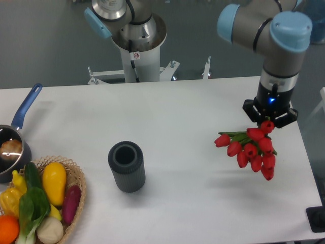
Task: Place the flowers on the table
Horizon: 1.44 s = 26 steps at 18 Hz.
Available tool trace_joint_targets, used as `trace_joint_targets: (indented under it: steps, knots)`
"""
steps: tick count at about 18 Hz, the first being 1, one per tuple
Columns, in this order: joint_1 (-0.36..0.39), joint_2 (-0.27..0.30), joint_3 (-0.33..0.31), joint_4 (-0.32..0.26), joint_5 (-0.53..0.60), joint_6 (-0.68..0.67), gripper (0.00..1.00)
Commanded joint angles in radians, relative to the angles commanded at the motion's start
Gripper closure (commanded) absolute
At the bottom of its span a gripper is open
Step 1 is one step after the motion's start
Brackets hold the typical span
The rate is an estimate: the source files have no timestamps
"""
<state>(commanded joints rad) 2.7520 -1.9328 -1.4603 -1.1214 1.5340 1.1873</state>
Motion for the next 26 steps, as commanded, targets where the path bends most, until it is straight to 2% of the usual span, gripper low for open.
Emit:
trace_joint_targets:
  steps: [5,9,10,12,13,14,19,23,26]
  knots:
    - [-0.008,-0.02,-0.002,0.0,0.006,-0.011,1.0]
    - [-0.047,-0.046,-0.006,0.002,0.005,-0.081,1.0]
    - [-0.054,-0.058,-0.011,0.008,0.005,-0.084,0.84]
    - [-0.066,-0.063,-0.02,0.009,0.008,-0.086,0.44]
    - [-0.066,-0.06,-0.028,0.011,0.018,-0.086,0.07]
    - [-0.067,-0.055,-0.031,0.011,0.034,-0.086,0.0]
    - [-0.075,-0.057,-0.037,0.026,0.115,-0.081,0.0]
    - [-0.039,-0.048,-0.043,0.041,0.051,-0.068,0.0]
    - [-0.014,-0.051,-0.044,0.086,0.011,0.042,0.0]
